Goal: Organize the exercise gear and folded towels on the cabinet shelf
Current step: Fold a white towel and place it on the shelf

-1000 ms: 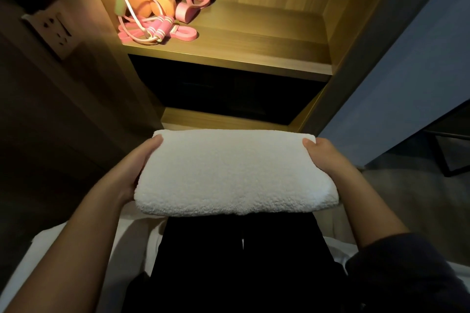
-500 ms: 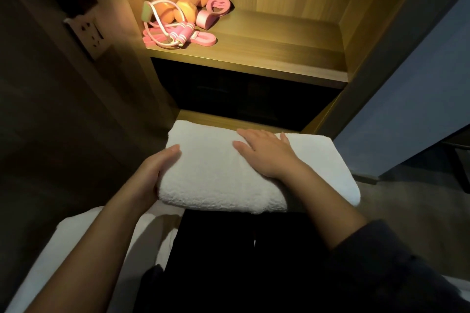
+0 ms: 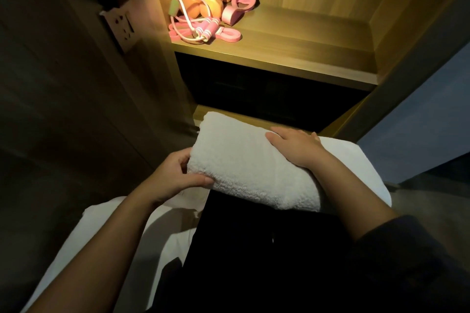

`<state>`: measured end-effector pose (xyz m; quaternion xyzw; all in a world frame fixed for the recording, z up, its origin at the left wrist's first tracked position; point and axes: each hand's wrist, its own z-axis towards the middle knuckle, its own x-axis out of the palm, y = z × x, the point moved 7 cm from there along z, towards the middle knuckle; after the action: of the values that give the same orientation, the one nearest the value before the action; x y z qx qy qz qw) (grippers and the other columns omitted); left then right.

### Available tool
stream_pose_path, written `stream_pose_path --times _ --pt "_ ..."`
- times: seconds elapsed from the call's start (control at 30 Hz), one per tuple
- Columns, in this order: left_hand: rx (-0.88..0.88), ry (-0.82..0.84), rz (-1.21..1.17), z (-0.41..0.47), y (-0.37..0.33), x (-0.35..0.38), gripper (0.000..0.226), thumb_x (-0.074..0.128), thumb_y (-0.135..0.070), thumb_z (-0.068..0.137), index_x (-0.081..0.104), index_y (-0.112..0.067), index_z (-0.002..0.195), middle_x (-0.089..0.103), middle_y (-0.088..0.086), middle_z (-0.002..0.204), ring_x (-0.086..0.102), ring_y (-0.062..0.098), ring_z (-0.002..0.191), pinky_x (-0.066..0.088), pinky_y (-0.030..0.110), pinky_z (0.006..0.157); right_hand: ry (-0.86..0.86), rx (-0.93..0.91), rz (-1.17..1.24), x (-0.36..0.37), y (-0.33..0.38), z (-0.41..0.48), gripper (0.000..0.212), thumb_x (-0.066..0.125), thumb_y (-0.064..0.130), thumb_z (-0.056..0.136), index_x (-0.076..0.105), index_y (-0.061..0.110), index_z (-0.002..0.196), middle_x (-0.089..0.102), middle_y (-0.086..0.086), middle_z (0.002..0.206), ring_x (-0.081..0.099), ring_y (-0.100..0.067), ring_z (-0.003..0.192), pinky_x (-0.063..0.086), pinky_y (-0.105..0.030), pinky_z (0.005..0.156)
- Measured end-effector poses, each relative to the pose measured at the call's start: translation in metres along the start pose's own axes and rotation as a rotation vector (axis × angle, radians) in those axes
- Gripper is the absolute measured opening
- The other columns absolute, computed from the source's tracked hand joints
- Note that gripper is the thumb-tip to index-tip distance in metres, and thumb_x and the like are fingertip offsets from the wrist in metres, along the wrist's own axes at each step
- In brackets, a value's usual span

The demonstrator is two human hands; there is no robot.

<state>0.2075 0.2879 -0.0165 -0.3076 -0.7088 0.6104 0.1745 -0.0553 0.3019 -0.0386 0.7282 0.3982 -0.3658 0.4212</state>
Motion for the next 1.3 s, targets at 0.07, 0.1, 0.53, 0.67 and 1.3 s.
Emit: stream_pose_path --times 0.07,0.1,0.53,0.67,1.3 --pt "0.015 0.010 -0.053 0.000 -0.004 0.003 0.054 0.074 -0.031 0.064 0.059 -0.021 0.115 0.073 -0.014 0.107 0.068 0.006 0.099 0.054 0.017 0.076 -0.009 0.017 -0.015 -0.001 -0.003 0.002 0.059 0.017 0.062 0.098 0.039 0.036 0.146 0.038 0.006 0.154 0.031 -0.025 0.143 0.003 -0.060 0.116" --pt "0.025 0.011 -0.062 0.000 -0.006 0.003 0.053 0.072 -0.033 0.067 0.057 -0.022 0.116 0.072 -0.015 0.108 0.068 0.004 0.100 0.054 0.016 0.075 -0.013 0.026 -0.024 -0.001 -0.003 0.003 0.059 0.017 0.061 0.098 0.039 0.035 0.146 0.038 0.005 0.155 0.030 -0.025 0.143 0.003 -0.059 0.116" --pt "0.135 -0.482 0.383 -0.006 -0.068 0.007 0.051 0.048 -0.027 0.087 0.039 -0.032 0.137 0.041 -0.014 0.139 0.040 -0.007 0.118 0.032 0.023 0.107 -0.070 -0.012 -0.041 0.005 0.017 -0.005 0.058 0.018 0.054 0.100 0.034 0.029 0.150 0.025 0.001 0.161 0.016 -0.024 0.149 -0.007 -0.059 0.115" --pt "-0.024 -0.255 1.007 0.053 -0.067 0.058 0.055 0.034 -0.033 0.102 0.019 -0.021 0.154 0.008 -0.001 0.164 0.002 0.015 0.150 -0.004 0.050 0.120 -0.086 -0.003 -0.038 -0.002 0.013 -0.013 0.055 0.018 0.048 0.103 0.029 0.026 0.152 0.015 0.000 0.164 0.007 -0.022 0.151 -0.007 -0.057 0.116" --pt "-0.328 -0.269 0.992 0.037 0.018 0.052 0.076 0.011 -0.068 0.094 0.001 -0.025 0.156 -0.004 0.004 0.165 -0.004 0.023 0.151 0.007 0.053 0.120 -0.024 0.164 -0.001 0.014 -0.080 -0.074 0.073 0.009 0.063 0.096 -0.007 0.024 0.156 -0.013 -0.001 0.164 -0.008 -0.024 0.151 0.008 -0.056 0.119"
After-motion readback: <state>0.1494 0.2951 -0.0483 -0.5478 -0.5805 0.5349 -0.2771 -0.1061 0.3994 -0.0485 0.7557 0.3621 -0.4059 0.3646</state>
